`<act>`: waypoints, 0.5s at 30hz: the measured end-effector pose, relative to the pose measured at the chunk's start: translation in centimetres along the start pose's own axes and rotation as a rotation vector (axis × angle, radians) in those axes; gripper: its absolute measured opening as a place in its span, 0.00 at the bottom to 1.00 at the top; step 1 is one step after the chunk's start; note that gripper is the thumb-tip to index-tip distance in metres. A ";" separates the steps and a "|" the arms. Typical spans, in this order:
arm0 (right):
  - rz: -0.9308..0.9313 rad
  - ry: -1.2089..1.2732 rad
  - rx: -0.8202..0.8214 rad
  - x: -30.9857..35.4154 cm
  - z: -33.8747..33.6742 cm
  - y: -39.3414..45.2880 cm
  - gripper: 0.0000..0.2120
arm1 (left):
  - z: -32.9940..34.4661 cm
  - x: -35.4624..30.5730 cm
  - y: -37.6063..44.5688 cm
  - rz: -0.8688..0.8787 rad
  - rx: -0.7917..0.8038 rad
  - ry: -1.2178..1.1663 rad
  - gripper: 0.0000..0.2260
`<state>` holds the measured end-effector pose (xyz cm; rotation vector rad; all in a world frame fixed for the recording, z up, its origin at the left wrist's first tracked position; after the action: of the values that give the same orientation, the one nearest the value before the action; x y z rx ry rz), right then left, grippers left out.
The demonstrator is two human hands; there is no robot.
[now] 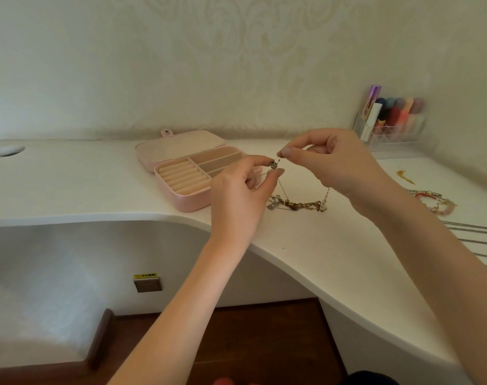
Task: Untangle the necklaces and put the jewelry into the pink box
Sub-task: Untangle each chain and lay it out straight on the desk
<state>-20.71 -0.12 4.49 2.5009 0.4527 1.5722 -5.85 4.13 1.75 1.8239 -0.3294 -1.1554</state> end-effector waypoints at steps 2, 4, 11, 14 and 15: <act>0.009 0.006 0.032 0.1 0.3 -0.1 0.04 | 0.0 -0.1 0.0 0.011 0.002 -0.005 0.05; 0.007 0.007 0.048 0.2 0.5 -0.2 0.05 | 0.1 0.0 -0.1 0.006 0.001 -0.017 0.06; 0.053 0.011 0.010 0.0 0.0 -0.2 0.05 | 0.6 1.4 0.1 -0.111 0.042 -0.232 0.05; 0.095 -0.001 0.025 -0.5 0.6 -0.1 0.07 | 1.1 1.8 0.1 -0.163 0.091 -0.325 0.06; 0.117 0.023 0.047 -0.7 1.0 -0.1 0.07 | 1.2 1.8 0.2 -0.167 0.103 -0.336 0.06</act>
<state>-20.13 -0.18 3.46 2.5902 0.3569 1.6519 -5.84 2.23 0.67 1.7681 -0.4419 -1.5933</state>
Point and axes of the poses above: each hand's wrist, its own y-axis towards the middle knuckle, its own z-axis out of the palm, x = y × z, the point moved 10 cm from there along y, towards the middle knuckle, and after that the axes turned 5 degrees about z, right-handed, at the moved point
